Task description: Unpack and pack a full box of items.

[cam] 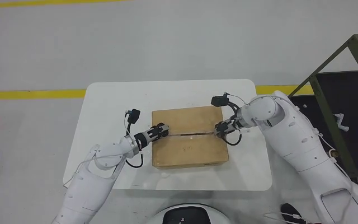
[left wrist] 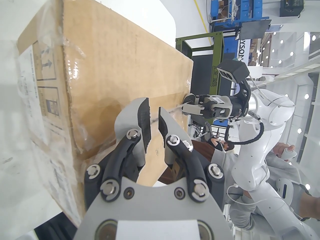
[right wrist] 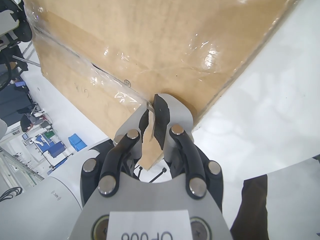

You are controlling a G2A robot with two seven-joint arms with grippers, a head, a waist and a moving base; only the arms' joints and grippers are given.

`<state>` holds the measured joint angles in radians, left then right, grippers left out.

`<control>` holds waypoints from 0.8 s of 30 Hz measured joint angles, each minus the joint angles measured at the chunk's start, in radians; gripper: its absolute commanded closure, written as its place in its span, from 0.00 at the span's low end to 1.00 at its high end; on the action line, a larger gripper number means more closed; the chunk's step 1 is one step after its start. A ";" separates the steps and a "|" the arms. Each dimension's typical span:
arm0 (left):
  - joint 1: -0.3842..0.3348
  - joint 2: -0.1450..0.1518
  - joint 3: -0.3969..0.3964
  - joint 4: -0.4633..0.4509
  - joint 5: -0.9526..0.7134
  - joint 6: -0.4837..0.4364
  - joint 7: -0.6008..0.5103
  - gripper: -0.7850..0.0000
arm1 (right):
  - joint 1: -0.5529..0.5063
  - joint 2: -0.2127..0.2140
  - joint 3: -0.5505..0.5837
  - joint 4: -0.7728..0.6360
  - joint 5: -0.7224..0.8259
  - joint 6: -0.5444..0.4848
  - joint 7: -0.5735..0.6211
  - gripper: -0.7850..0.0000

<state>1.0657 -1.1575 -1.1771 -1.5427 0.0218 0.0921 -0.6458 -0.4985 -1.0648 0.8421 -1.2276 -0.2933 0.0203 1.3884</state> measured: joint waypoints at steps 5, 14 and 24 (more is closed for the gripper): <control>-0.001 -0.001 0.001 0.002 -0.002 0.000 -0.002 0.69 | 0.001 0.005 0.013 -0.004 -0.006 0.004 0.006 0.65; -0.002 -0.003 0.003 0.004 -0.003 -0.003 0.000 0.65 | -0.004 0.020 0.051 -0.042 -0.019 0.020 0.021 0.60; 0.003 -0.002 -0.006 -0.007 -0.001 0.000 -0.003 0.00 | -0.047 0.059 0.164 -0.097 -0.042 0.058 -0.008 0.64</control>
<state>1.0689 -1.1591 -1.1834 -1.5492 0.0203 0.0923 -0.6493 -0.5452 -1.0061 1.0059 -1.3245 -0.3353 0.0784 1.3803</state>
